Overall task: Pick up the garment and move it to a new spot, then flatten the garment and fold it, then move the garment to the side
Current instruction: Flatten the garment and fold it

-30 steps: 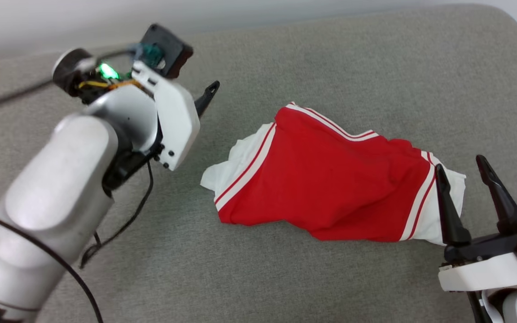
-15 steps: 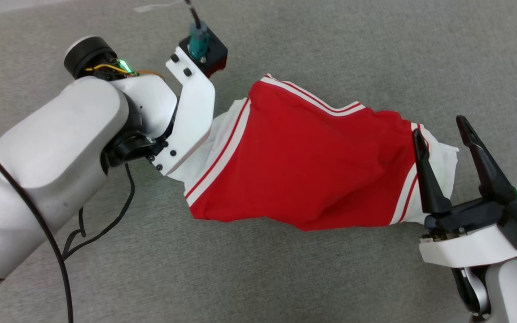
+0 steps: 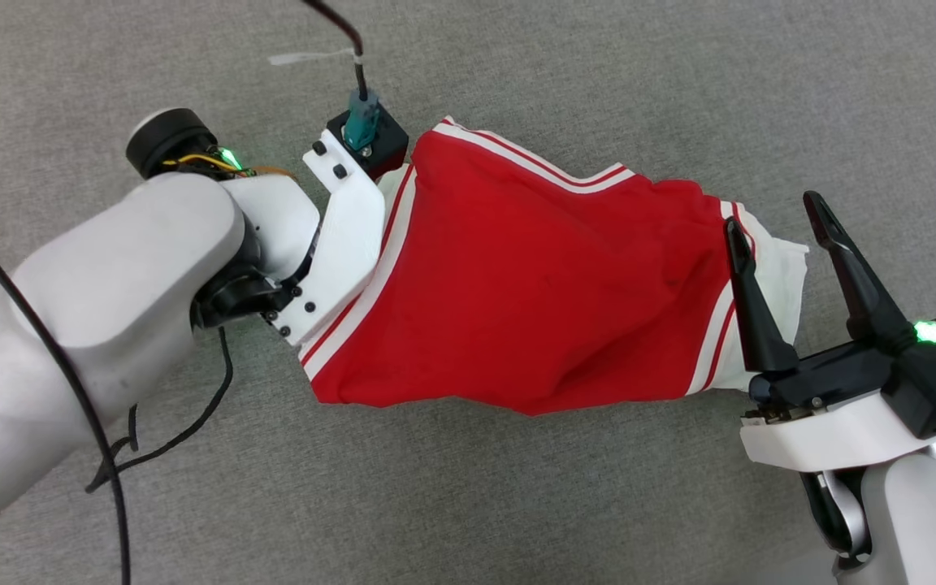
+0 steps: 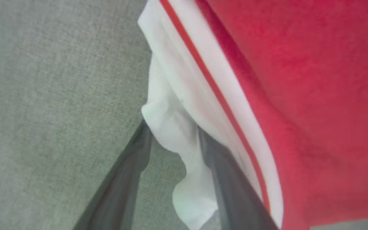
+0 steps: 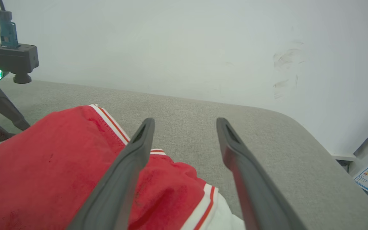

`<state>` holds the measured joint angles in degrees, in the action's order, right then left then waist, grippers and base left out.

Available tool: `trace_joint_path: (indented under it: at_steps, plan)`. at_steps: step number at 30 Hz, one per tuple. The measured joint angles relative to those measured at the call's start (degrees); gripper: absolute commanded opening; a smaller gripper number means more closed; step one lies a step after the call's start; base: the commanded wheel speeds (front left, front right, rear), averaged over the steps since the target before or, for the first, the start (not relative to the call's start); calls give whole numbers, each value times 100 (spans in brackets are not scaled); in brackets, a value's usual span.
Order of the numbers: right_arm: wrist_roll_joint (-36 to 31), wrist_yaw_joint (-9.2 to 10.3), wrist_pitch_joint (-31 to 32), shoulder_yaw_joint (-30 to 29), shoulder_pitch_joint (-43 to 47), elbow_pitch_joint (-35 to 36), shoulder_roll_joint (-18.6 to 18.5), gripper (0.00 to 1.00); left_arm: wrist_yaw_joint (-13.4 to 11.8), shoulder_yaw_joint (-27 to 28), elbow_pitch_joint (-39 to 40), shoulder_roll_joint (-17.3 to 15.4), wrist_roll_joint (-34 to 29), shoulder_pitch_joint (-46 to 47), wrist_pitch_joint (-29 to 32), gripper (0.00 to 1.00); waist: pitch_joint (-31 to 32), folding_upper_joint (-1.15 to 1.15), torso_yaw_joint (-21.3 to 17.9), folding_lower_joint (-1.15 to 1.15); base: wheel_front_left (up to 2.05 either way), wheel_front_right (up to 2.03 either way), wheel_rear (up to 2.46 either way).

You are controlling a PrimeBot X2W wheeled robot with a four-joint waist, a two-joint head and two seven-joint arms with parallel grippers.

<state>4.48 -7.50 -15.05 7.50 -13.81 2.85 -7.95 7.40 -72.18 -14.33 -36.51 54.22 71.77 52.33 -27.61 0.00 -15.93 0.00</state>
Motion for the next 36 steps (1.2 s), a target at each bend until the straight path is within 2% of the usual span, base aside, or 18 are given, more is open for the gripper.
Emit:
trace_joint_path:
  at_steps: [5, 11, 16, 22, 27, 35, 36]
  plan:
    - [-20, 0, -2, -97, 21, -31, 1, 100, 2, -96, 1, 54, 0, -13, -626, 0, 145, 0, 167, 0, 0, 0, 0]
    - [-40, 0, -2, -248, 240, -67, -26, 100, 1, -77, 1, -149, 147, 9, -1392, 0, 446, 0, 565, 0, 0, 0, 0]
    - [-42, 0, -3, -293, 372, -90, -62, 100, -25, 62, 33, -648, 361, -167, -1675, 0, 716, 0, 963, 0, 0, 0, 0]
    - [-42, 0, -3, -277, 428, -108, -108, 100, -286, 171, 54, -1326, 626, -609, -1791, 0, 929, 0, 1336, 0, 0, 0, 0]
    - [-41, 0, -3, -264, 422, -132, -133, 100, -493, 168, -47, -1735, 946, -1245, -1979, 0, 897, 0, 1348, -1, 0, 0, 0]
    - [-33, 0, -3, -337, 439, -229, -137, 100, -565, 160, -415, -1696, 1341, -1969, -2332, 0, 846, 0, 1262, -1, 0, 0, 0]
    - [-33, 0, -3, -344, 442, -244, -138, 100, -565, 167, -468, -1660, 1357, -1996, -2390, 43, 865, 0, 1263, -1, 0, 0, 0]
